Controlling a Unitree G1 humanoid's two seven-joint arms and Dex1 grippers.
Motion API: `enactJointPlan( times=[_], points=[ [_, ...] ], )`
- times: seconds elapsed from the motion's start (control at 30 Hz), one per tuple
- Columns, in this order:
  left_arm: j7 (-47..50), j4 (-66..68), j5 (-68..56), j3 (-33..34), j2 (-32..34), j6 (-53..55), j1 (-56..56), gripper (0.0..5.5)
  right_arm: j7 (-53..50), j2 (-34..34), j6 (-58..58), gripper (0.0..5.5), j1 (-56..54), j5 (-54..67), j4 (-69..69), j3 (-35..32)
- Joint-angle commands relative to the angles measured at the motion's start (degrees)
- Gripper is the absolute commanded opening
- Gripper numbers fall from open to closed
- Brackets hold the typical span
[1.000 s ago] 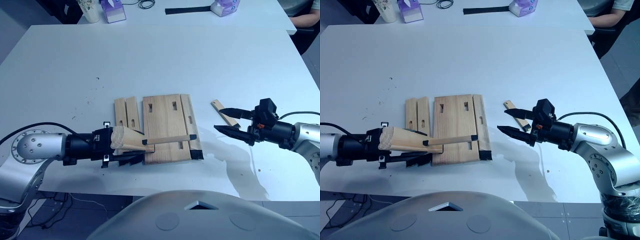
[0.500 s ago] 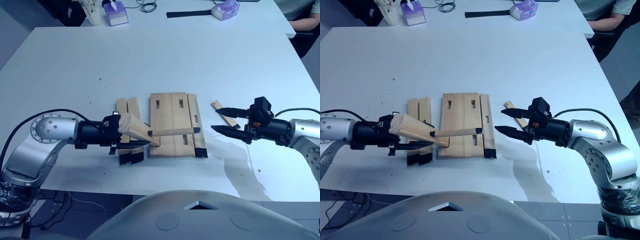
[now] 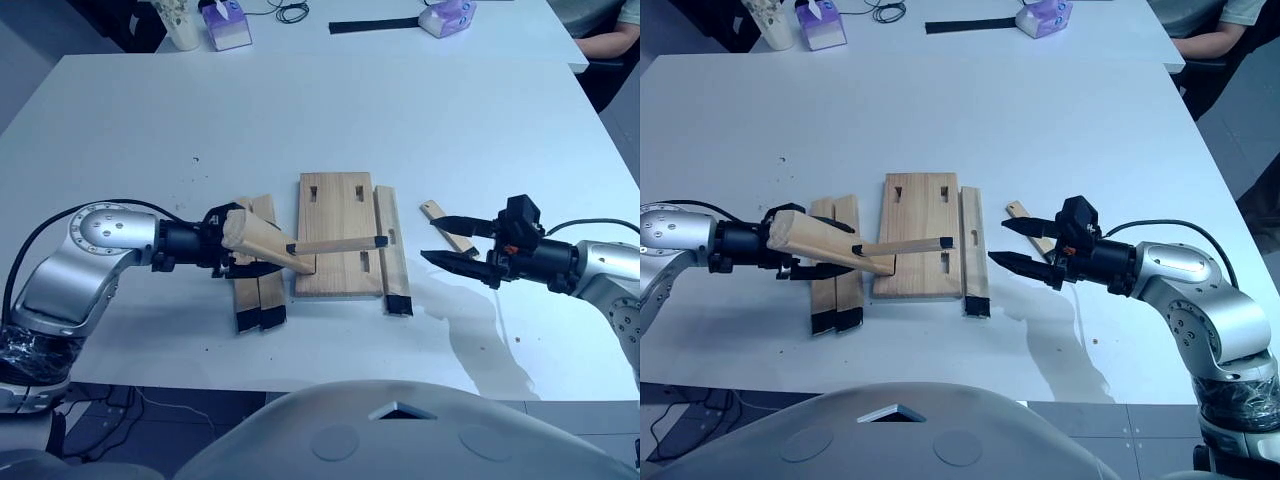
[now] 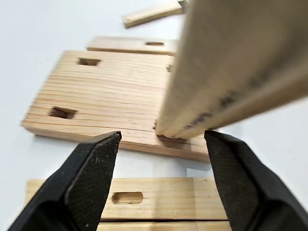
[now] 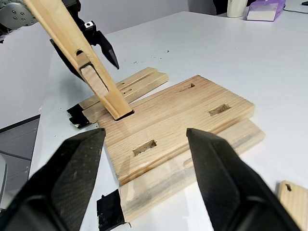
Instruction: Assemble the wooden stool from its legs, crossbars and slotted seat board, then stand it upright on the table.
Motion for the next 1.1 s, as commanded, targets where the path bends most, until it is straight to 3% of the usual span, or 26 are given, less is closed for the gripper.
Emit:
enactJointPlan(
  times=[0.03, 0.17, 0.3, 0.43, 0.6, 0.8, 1.1],
  points=[
    [1.8, -3.8, -2.7, 7.0, 1.2, 3.3, 4.9, 3.17, -0.9, 0.1, -0.6, 3.11, 1.8, 0.0, -1.4, -1.6],
    [5.4, -5.4, -3.5, 13.0, 1.1, 8.0, 9.1, 3.17, -2.3, 0.8, -1.1, 3.11, 4.3, 0.1, -2.9, -3.1],
    [15.4, -8.9, -6.9, 20.2, -1.2, 23.1, 14.5, 3.17, -4.1, 1.9, -1.9, 3.11, 9.4, 0.3, -5.3, -6.4],
    [28.2, -14.2, -14.6, 23.6, -9.1, 43.4, 15.2, 3.57, -5.5, 3.2, -3.1, 3.11, 14.3, -0.5, -7.3, -7.9],
    [37.1, -19.5, -17.9, 25.2, -16.5, 57.0, 16.1, 3.78, -6.4, 3.5, -3.2, 3.11, 14.4, -0.7, -7.9, -7.2],
    [42.1, -22.0, -13.8, 21.3, -16.6, 57.9, 19.6, 3.78, -6.5, 3.0, -3.0, 3.11, 14.1, -0.7, -8.0, -6.8],
    [36.0, -11.3, -5.0, 16.4, -4.0, 44.6, 19.7, 3.78, -8.5, 4.6, -3.5, 3.11, 16.2, -1.3, -9.4, -6.2]
  ],
)
